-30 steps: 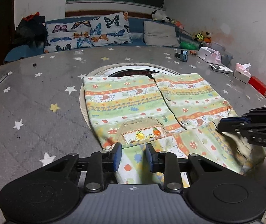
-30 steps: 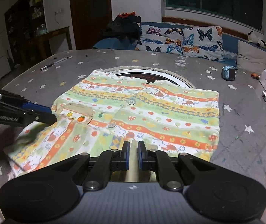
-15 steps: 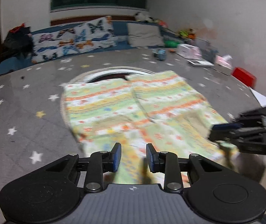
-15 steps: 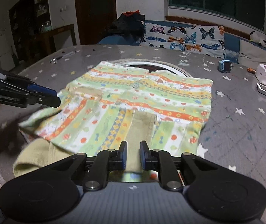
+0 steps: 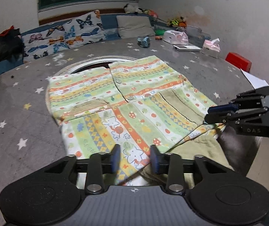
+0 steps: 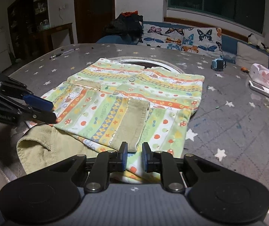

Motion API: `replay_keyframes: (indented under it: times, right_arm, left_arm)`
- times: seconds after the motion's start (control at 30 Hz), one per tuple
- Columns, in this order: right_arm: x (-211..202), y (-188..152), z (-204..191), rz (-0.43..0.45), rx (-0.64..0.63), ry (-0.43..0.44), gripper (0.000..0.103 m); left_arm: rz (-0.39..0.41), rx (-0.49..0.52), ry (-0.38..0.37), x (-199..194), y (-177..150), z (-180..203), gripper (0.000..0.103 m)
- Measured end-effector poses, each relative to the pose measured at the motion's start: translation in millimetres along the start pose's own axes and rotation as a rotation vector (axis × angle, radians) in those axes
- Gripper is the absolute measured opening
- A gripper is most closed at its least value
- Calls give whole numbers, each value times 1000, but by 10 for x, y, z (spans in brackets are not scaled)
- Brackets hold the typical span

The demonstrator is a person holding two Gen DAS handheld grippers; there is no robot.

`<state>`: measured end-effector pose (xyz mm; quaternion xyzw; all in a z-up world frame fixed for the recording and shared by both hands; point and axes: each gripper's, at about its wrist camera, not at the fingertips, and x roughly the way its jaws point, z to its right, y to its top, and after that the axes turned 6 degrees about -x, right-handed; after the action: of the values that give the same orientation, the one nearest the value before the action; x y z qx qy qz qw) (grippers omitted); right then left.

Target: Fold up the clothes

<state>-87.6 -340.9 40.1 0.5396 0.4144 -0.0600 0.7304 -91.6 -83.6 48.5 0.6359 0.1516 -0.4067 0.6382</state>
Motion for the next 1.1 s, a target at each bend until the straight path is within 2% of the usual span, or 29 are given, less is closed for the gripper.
replay_keyframes:
  times: [0.27, 0.37, 0.47, 0.57, 0.6, 0.63, 0.73, 0.83, 0.9, 1.1]
  right_arm:
    - [-204, -94, -86, -23, -106, -5, 25]
    - [-254, -158, -160, -26, -169, -13, 41]
    - [-281, -216, -218, -31, -220, -6, 41]
    - [-287, -277, -268, -43, -255, 12, 41]
    - [-295, -298, -284, -41, -271, 13, 42]
    - [-304, -314, -300, -38, -288, 12, 42]
    - [-324, -329, -334, -22, -328, 19, 49]
    - [-316, -334, -366, -1, -363, 41, 50]
    - [-300, -327, -389, 18, -383, 54, 56]
    - [-203, -215, -481, 102, -388, 78, 55]
  left_arm:
    - [-105, -205, -72, -216, -87, -68, 49]
    - [-143, -254, -112, -198, -122, -66, 49]
    - [-181, -284, -140, -125, -150, -52, 49]
    - [-210, -305, -180, -65, -170, -36, 44]
    - [-214, -309, -199, -61, -168, -35, 33]
    - [-212, -312, -215, -68, -157, -36, 24]
    - [-185, -331, -256, -115, -68, -67, 15]
    - [-146, -356, -297, -173, 69, -121, 13]
    - [-116, -373, -320, -197, 197, -166, 13]
    - [-90, -394, -370, -111, 463, -276, 13]
